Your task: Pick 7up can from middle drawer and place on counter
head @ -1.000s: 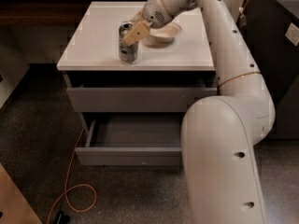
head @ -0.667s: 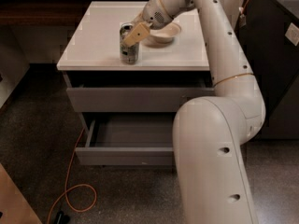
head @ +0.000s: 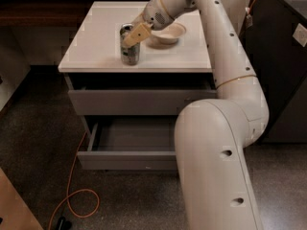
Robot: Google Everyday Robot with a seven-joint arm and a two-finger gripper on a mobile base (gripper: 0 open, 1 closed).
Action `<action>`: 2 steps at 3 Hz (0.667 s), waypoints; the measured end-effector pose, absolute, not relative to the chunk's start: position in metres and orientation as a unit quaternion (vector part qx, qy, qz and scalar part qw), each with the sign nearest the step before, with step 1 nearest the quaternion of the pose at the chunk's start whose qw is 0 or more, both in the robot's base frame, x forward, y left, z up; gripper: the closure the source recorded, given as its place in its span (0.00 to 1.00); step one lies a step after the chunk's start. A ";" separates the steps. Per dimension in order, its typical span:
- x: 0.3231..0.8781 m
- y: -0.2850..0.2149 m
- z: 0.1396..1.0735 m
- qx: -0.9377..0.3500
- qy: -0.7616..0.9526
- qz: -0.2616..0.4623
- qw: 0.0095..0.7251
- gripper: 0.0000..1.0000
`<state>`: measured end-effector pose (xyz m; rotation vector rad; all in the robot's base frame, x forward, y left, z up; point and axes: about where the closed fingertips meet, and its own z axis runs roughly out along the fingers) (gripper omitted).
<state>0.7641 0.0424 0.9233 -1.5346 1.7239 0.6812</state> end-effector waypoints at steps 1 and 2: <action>0.767 0.047 0.921 -0.594 0.668 0.265 0.361 0.00; 0.767 0.047 0.921 -0.594 0.668 0.265 0.361 0.00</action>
Offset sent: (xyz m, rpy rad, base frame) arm 0.0024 0.0042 -0.0019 0.0046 -0.0009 -0.0010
